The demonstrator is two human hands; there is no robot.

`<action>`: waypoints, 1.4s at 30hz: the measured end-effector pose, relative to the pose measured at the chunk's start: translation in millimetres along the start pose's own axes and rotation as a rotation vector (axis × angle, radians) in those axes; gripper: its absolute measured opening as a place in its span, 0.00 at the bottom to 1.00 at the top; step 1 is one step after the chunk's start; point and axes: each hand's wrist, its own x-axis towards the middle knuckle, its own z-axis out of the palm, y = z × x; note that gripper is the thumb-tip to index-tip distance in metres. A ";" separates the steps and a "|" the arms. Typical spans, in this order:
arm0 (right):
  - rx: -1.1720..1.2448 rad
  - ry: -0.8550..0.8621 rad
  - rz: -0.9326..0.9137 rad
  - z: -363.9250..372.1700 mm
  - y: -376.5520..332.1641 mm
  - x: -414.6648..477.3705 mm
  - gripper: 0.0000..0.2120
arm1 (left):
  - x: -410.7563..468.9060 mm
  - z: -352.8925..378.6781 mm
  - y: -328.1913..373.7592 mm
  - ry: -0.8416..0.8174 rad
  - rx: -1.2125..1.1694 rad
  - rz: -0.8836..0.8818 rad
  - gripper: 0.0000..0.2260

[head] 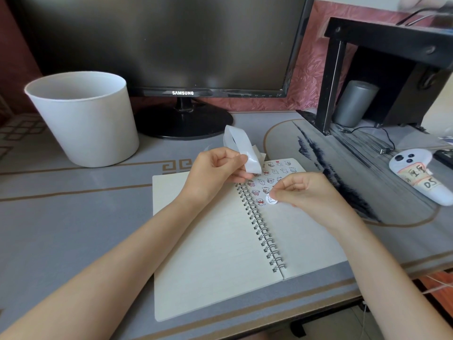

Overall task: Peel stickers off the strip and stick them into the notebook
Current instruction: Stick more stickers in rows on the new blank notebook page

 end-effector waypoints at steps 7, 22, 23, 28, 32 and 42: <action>-0.009 0.010 -0.008 2.2 1.9 1.0 0.03 | 0.6 0.1 -0.7 0.002 0.013 0.001 0.07; -0.116 0.075 -0.124 7.6 8.4 0.4 0.08 | 0.6 -0.1 -1.7 0.002 0.026 0.001 0.08; -0.123 0.075 -0.130 7.4 8.5 0.4 0.08 | 0.8 -0.3 -1.7 0.003 0.028 0.000 0.09; -0.148 0.080 -0.149 5.5 10.4 -0.7 0.07 | 0.5 -0.5 -1.3 -0.001 0.029 0.000 0.08; -0.102 0.065 -0.108 3.5 13.2 4.2 0.10 | 0.4 -0.3 -1.0 0.002 0.028 -0.004 0.07; -0.078 0.083 -0.120 3.1 17.3 9.0 0.06 | 0.2 -0.5 -0.6 -0.009 0.021 -0.002 0.06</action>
